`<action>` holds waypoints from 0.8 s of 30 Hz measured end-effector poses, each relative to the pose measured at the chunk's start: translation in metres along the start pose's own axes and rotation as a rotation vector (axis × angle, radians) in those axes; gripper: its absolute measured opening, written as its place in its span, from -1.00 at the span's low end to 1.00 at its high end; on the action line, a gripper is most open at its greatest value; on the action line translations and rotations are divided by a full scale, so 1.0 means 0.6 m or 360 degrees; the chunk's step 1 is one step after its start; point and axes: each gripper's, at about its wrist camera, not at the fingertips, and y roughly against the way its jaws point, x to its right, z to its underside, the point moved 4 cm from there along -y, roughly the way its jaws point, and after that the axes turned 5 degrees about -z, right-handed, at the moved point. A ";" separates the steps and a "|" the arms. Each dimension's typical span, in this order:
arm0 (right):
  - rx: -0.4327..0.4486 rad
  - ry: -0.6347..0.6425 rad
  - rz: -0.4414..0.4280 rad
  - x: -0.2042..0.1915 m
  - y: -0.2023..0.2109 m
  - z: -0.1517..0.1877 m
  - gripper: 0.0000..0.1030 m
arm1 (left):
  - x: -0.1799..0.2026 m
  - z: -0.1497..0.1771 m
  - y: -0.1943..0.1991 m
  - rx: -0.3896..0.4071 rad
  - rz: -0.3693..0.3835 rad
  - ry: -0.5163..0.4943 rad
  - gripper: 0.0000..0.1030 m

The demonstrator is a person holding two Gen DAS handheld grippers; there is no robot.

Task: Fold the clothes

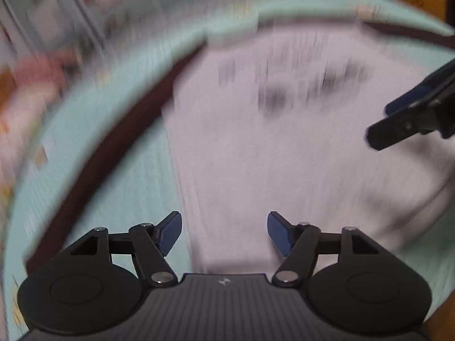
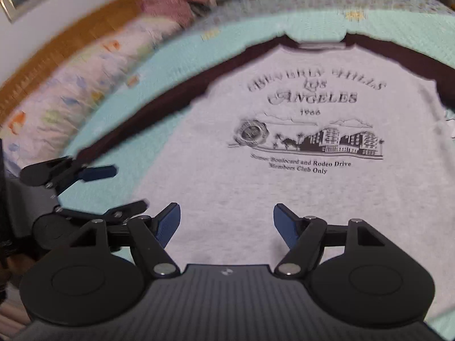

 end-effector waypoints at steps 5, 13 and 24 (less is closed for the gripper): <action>-0.0225 0.0230 -0.0083 -0.040 -0.035 0.015 0.25 | -0.056 0.028 0.000 -0.0069 0.0222 0.0338 0.21; 0.0119 0.0178 0.0035 -0.047 -0.080 -0.147 0.20 | -0.092 -0.073 -0.009 0.0102 0.0430 0.0600 0.09; -0.0029 0.0120 -0.0278 -0.074 -0.114 -0.138 0.19 | -0.083 -0.016 -0.051 -0.0071 0.0584 0.0752 0.07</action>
